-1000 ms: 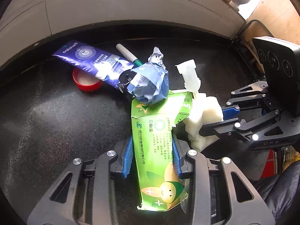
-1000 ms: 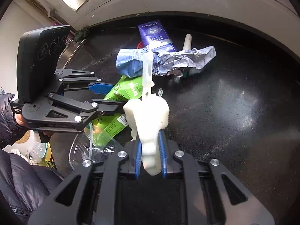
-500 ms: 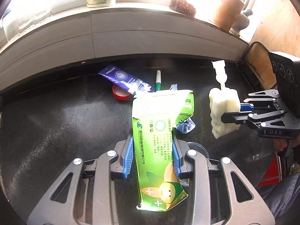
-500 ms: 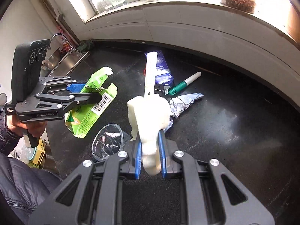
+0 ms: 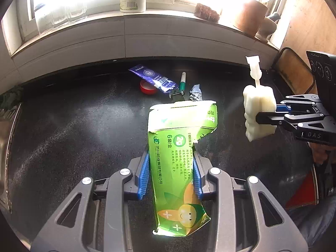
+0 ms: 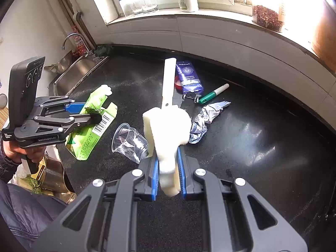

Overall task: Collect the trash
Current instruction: 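Carry carton and foam down to the black bin and release both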

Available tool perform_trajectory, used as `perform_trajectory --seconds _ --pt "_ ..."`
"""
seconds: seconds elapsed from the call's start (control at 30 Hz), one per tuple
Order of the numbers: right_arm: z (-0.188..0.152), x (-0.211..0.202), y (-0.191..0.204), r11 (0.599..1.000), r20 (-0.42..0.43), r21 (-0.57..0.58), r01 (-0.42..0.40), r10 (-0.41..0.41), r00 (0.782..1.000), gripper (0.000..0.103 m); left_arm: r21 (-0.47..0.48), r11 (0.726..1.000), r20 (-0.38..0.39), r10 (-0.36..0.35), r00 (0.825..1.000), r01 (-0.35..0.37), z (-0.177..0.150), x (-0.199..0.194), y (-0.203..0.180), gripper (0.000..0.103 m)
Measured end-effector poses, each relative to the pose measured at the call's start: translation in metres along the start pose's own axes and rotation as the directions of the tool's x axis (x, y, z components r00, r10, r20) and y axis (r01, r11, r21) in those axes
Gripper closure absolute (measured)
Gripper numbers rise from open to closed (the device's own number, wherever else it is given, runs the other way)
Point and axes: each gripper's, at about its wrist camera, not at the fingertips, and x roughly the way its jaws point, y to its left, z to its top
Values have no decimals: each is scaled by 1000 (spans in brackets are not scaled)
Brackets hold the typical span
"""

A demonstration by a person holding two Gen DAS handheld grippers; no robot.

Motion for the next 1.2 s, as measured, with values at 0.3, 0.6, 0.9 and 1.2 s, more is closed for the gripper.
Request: perform_trajectory --seconds 0.3,0.6,0.9,1.2 --pt "7 -5 41 997 14 -73 -19 20 1000 86 -60 995 39 76 996 -73 -26 -35 24 69" --pt "37 25 157 946 -31 -285 -155 152 988 86 -270 917 43 316 948 -294 -105 -108 85 69" --pt "37 79 334 770 -201 -506 -389 333 921 86 -517 706 -83 521 850 -484 -229 -192 150 69" --pt "-18 140 481 610 -383 -594 -524 359 851 86 -667 499 -239 560 793 -553 -350 -230 190 69"
